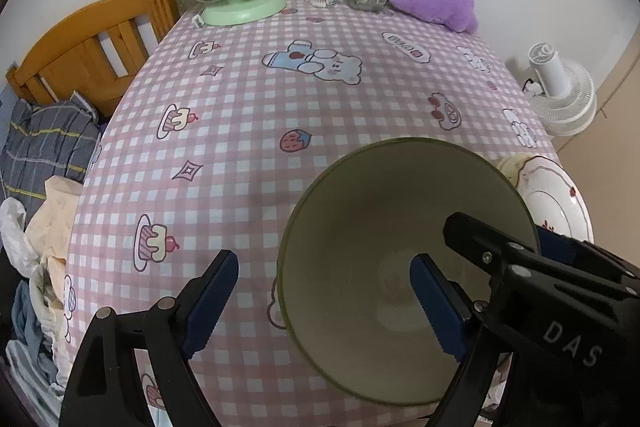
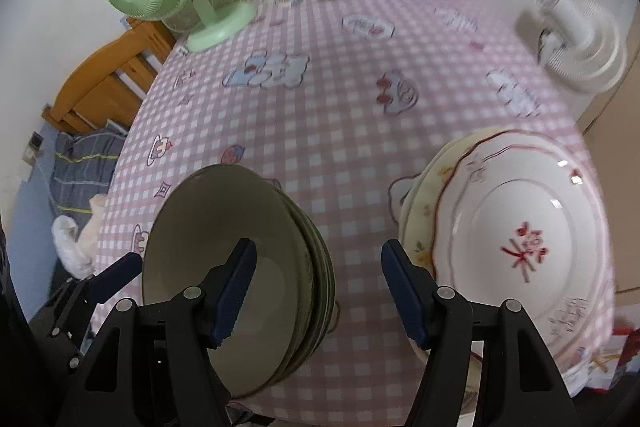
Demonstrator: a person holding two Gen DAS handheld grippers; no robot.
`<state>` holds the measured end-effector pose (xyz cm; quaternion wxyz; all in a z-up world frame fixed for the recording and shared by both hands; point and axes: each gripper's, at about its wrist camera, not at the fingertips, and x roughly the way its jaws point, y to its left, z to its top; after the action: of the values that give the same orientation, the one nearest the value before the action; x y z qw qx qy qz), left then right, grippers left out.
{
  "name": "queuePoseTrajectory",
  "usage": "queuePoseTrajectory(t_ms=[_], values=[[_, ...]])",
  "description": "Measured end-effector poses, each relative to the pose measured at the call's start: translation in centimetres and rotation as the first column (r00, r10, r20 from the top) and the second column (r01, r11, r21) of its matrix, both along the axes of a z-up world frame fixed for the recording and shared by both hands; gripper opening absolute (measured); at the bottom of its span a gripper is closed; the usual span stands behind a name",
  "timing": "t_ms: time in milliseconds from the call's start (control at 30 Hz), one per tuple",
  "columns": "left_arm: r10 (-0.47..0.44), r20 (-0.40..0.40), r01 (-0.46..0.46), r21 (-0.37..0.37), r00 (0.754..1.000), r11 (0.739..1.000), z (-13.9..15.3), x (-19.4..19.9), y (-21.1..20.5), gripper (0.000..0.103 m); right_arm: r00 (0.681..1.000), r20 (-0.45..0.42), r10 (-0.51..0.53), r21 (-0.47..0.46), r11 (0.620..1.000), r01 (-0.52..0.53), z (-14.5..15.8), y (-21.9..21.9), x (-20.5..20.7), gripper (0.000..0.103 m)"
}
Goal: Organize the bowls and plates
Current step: 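Close both tools on the rim of the nested green-rimmed bowls, then lift the nested bowls with both tools and carry them over the plate stack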
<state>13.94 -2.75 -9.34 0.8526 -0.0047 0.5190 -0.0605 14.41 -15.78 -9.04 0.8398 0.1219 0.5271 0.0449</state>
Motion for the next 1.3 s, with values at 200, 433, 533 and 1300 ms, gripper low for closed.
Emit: queuePoseTrajectory(t_ms=[200, 433, 533, 1300], values=[[0.017, -0.028, -0.017, 0.005, 0.999, 1.000, -0.6, 0.5, -0.5, 0.089, 0.998, -0.051, 0.036, 0.059, 0.998, -0.033, -1.6, -0.8, 1.4, 0.063], [-0.001, -0.055, -0.001, -0.025, 0.998, 1.000, -1.6, 0.7, -0.2, 0.089, 0.990, -0.133, 0.054, 0.160, 0.987, -0.032, -3.8, -1.1, 1.8, 0.055], [-0.017, -0.054, 0.015, -0.039, 0.998, 0.999, -1.8, 0.9, 0.0, 0.089, 0.988, -0.139, 0.064, 0.168, 0.985, -0.040, -4.1, -0.7, 1.9, 0.052], [-0.147, -0.061, 0.123, -0.292, 0.987, 0.948, -3.8, 1.9, 2.2, 0.070, 0.989, -0.145, 0.031, 0.080, 0.997, -0.019, -3.6, 1.3, 2.1, 0.041]])
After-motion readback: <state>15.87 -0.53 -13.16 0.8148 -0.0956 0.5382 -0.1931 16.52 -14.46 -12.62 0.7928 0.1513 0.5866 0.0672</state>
